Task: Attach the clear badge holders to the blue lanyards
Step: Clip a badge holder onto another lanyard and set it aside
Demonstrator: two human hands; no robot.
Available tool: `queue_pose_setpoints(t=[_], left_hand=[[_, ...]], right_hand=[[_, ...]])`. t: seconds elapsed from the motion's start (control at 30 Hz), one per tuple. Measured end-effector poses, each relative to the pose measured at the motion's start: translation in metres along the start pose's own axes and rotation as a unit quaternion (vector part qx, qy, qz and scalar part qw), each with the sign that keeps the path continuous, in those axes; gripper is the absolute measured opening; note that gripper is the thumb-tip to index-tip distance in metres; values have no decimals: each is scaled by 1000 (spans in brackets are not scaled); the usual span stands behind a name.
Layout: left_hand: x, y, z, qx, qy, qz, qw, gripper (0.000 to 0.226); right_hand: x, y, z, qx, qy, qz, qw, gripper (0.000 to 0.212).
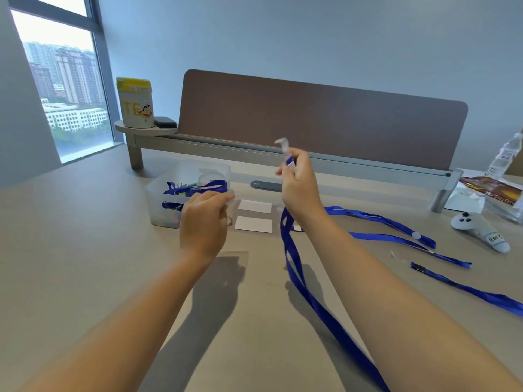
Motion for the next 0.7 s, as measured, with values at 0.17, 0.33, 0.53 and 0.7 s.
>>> queue_pose_setpoints(t=[0.17,0.33,0.53,0.7], left_hand=[[-6,6,-4,2,8,-13,1000,21],[-21,3,-8,1,28,-26,999,21],[-40,4,-7,4,52,-31,998,20],[-49,11,2,21,68,-20,997,22]], right_hand=[[9,13,13,84,-79,80,990,12],[-22,-39,28,34,5,-107,994,9],[-81,-77,17,-194,250,-254,914,23],[-106,-82,0,-297,325,-230,868,23]])
Point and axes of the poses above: each hand's wrist, its own x-axis towards the middle knuckle, its own z-axis out of the back of the hand, y = z × x, the point moved 4 cm from there along x, towards the middle knuckle, and after that the axes turned 12 degrees about x, right-handed, at the moved point
